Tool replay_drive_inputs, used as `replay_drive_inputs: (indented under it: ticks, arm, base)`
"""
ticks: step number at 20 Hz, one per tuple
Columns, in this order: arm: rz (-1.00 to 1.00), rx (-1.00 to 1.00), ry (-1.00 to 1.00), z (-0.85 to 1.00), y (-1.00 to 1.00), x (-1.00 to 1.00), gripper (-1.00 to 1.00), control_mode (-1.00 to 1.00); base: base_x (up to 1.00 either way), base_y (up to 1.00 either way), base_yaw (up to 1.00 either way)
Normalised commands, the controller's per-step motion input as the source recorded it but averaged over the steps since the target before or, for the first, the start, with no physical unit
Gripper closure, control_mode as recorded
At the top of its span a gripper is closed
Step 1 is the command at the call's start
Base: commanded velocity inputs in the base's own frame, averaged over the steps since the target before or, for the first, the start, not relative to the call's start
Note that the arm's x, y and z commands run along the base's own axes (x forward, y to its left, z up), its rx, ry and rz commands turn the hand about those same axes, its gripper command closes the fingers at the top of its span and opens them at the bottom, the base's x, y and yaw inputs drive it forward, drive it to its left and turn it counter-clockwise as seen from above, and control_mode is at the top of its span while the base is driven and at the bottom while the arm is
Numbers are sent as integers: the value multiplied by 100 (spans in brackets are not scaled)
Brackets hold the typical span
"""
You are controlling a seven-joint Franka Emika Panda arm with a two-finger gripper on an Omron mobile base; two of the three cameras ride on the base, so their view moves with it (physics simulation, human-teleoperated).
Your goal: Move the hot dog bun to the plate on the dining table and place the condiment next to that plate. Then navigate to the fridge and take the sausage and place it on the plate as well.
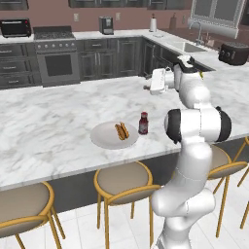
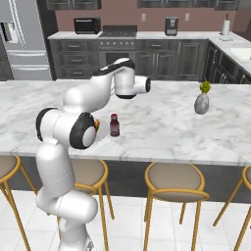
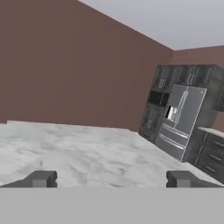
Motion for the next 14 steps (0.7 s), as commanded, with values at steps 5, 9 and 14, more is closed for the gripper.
replay_drive_inputs:
  ticks: [5, 9, 14]
  arm:
    - [-21, -4, 19, 81, 25, -83, -100, -100]
    - [-37, 0, 38, 38, 1, -100, -100, -100]
    - [-43, 0, 40, 3, 10, -100, -100, -100]
  base:
    - [0, 0, 0]
    - [0, 0, 0]
    - [0, 0, 0]
